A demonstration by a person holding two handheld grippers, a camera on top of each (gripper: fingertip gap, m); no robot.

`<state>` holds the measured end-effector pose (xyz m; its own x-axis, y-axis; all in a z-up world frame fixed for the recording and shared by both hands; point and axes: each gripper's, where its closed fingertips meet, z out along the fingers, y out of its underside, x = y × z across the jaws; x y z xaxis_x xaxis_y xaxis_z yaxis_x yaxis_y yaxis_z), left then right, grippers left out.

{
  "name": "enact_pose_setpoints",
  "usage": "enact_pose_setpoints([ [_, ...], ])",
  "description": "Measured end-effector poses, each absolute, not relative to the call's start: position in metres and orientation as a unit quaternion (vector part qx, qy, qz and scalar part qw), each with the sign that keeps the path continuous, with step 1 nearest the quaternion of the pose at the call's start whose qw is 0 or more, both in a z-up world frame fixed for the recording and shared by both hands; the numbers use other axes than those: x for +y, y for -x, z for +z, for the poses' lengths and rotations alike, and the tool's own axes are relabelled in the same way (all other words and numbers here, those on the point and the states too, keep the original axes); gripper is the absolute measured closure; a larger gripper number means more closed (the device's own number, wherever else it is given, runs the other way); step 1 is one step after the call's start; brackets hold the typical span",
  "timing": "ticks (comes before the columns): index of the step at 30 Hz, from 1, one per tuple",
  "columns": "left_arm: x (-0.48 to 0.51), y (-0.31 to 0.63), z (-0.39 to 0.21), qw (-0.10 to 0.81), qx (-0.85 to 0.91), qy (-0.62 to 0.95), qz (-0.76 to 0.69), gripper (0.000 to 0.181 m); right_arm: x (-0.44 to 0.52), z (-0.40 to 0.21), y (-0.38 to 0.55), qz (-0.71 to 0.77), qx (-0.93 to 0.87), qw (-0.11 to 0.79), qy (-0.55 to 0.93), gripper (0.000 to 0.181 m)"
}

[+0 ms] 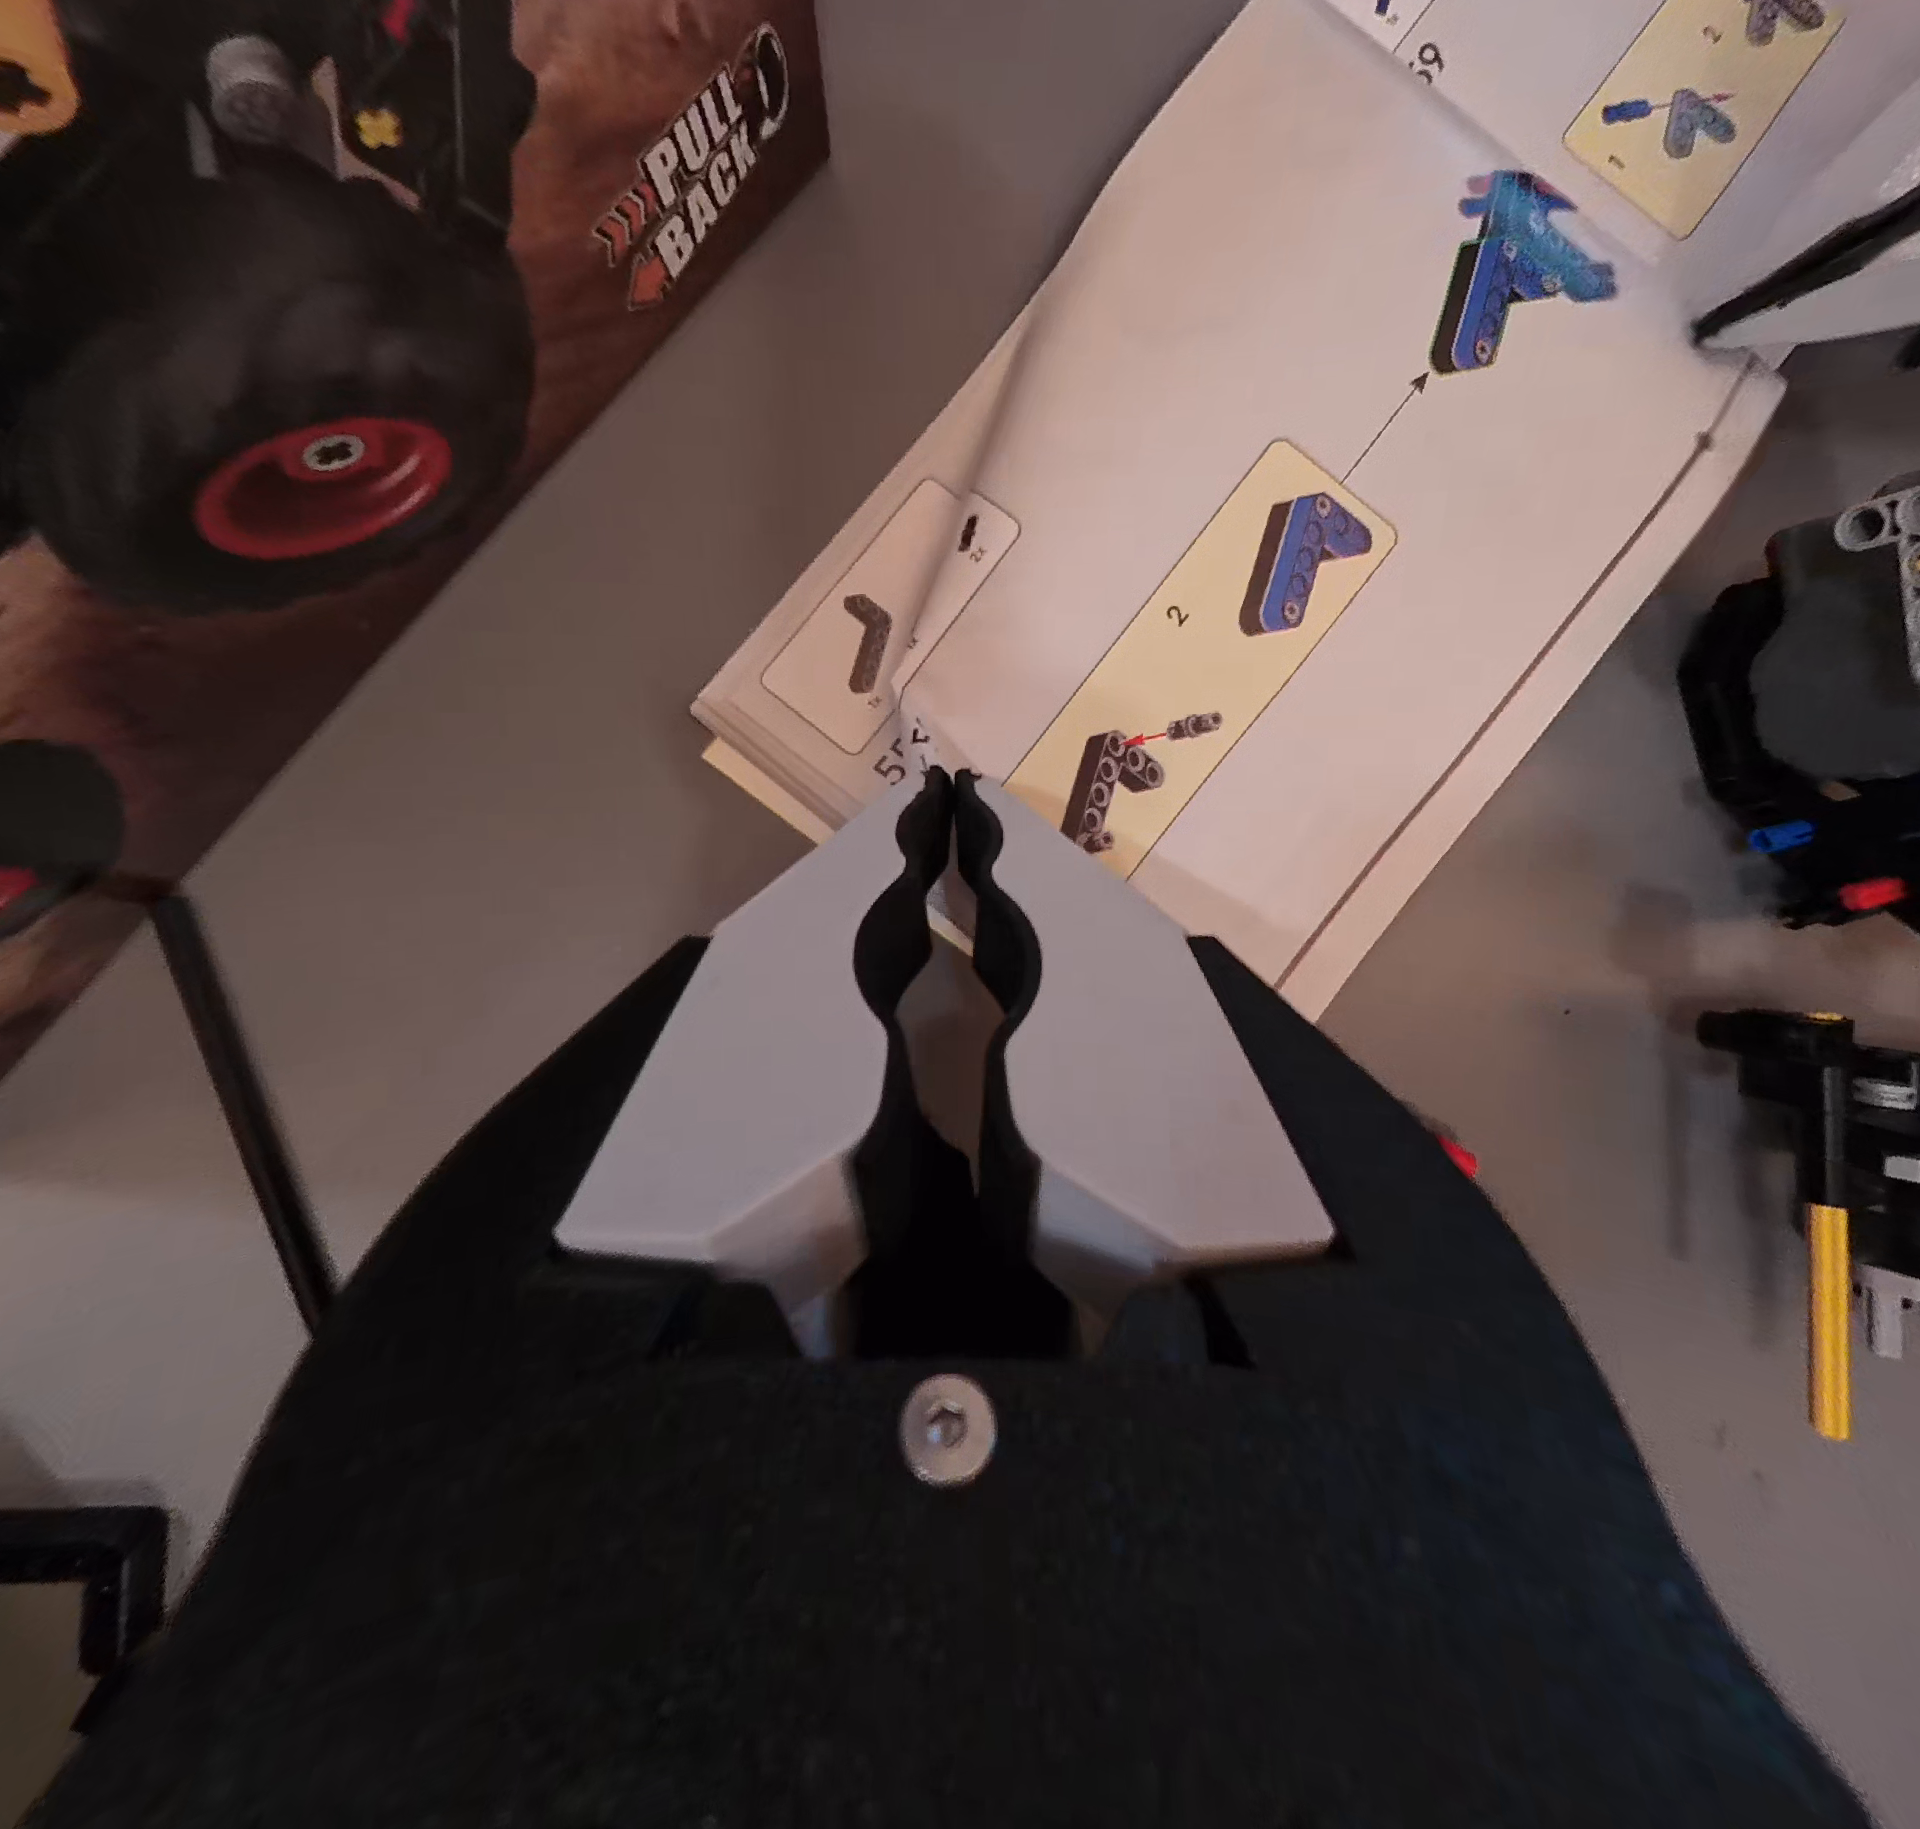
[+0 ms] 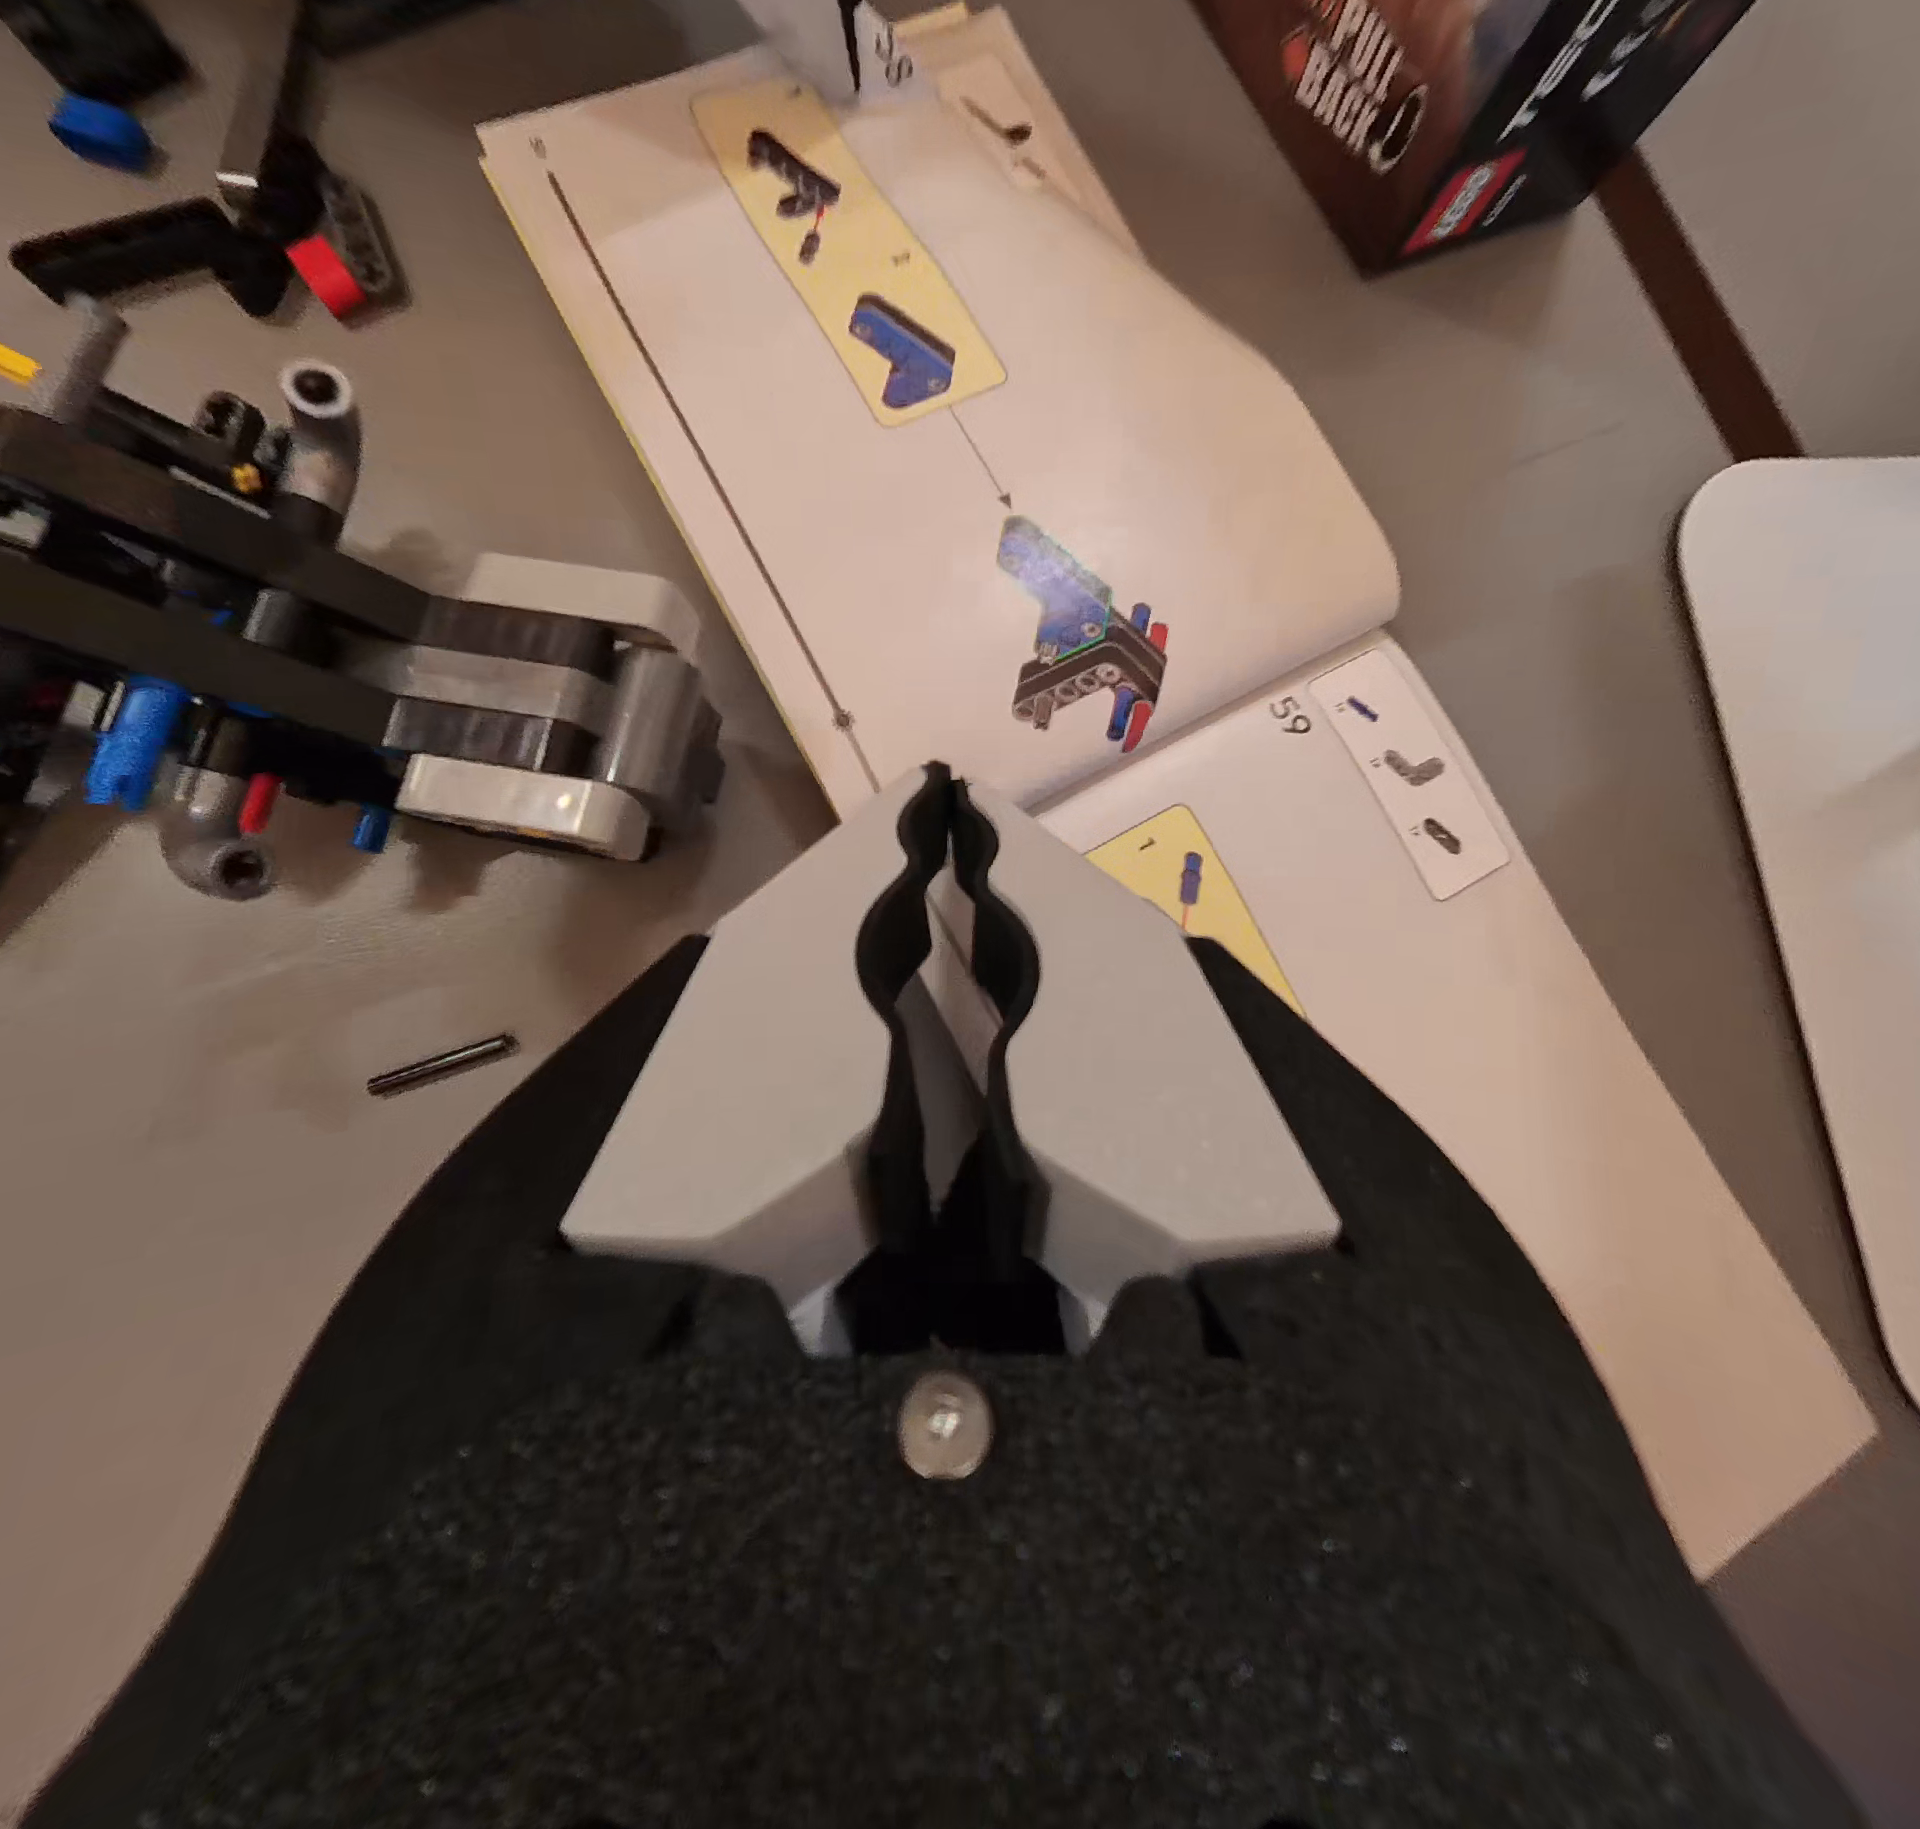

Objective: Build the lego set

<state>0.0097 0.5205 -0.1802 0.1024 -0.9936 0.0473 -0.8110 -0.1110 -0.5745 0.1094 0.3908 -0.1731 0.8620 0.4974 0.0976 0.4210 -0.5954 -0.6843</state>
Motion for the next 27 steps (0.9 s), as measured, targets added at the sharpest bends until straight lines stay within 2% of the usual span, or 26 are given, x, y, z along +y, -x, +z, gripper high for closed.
enact_pose_setpoints([
  [1, 0.521, -0.009, -0.182, 0.208, 0.635, 0.713, -0.213, 0.181, 0.391, -0.176, -0.109, 0.049, -0.261, 0.366, 0.892, 0.181],
  [7, 0.525, -0.007, -0.173, 0.214, 0.639, 0.714, -0.188, 0.180, 0.392, -0.181, -0.108, 0.015, -0.284, 0.351, 0.892, 0.181],
  [11, 0.523, -0.036, -0.112, 0.337, 0.652, 0.658, -0.168, 0.168, 0.392, -0.182, -0.108, -0.002, -0.288, 0.348, 0.892, 0.181],
  [13, 0.506, -0.056, -0.097, 0.340, 0.678, 0.631, -0.162, 0.169, 0.393, -0.182, -0.108, 0.009, -0.281, 0.348, 0.894, 0.181],
  [14, 0.505, -0.062, -0.090, 0.342, 0.689, 0.624, -0.138, 0.168, 0.393, -0.182, -0.107, 0.009, -0.282, 0.349, 0.894, 0.181],
  [17, 0.527, -0.058, -0.029, 0.447, 0.676, 0.587, -0.002, 0.167, 0.393, -0.183, -0.107, 0.002, -0.282, 0.349, 0.894, 0.181],
  [19, 0.525, -0.040, 0.005, 0.475, 0.664, 0.577, 0.029, 0.166, 0.393, -0.183, -0.106, 0.007, -0.277, 0.350, 0.895, 0.181],
  [23, 0.474, -0.046, -0.002, 0.417, 0.718, 0.554, -0.066, 0.172, 0.395, -0.185, -0.103, 0.026, -0.272, 0.354, 0.895, 0.181],
  [26, 0.427, -0.080, -0.071, 0.285, 0.784, 0.529, -0.156, 0.177, 0.395, -0.185, -0.103, 0.028, -0.272, 0.356, 0.894, 0.181],
  [27, 0.430, -0.094, -0.094, 0.273, 0.787, 0.531, -0.157, 0.179, 0.395, -0.185, -0.103, 0.030, -0.270, 0.359, 0.893, 0.181],
])
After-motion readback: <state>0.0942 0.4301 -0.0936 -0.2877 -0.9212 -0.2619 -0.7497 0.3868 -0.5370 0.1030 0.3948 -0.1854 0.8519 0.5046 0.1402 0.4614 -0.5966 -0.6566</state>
